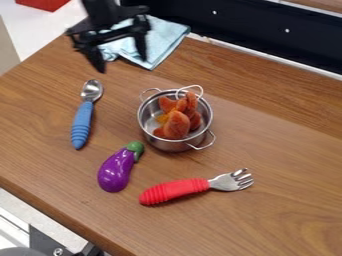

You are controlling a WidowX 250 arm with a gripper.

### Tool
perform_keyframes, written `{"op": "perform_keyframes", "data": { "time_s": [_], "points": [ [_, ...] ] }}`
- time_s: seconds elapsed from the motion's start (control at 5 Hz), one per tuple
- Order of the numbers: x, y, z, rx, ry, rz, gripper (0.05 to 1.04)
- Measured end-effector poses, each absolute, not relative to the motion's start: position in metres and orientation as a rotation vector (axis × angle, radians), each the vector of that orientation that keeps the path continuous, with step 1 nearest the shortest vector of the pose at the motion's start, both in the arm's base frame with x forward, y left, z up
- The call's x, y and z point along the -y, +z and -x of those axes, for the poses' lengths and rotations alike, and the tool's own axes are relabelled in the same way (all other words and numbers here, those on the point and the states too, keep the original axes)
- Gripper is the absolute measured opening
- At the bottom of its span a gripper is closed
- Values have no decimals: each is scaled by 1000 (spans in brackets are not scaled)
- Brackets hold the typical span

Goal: Put the brown objects in the silver pot

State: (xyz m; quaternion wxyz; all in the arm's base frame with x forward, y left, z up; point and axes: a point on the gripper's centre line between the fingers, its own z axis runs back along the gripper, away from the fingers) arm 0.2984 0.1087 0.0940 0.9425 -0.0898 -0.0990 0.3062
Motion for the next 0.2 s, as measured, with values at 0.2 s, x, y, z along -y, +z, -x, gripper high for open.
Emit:
{"op": "perform_keyframes", "data": {
  "time_s": [0.2],
  "points": [
    [-130, 94, -284, 187, 624, 182, 1000]
  ]
}}
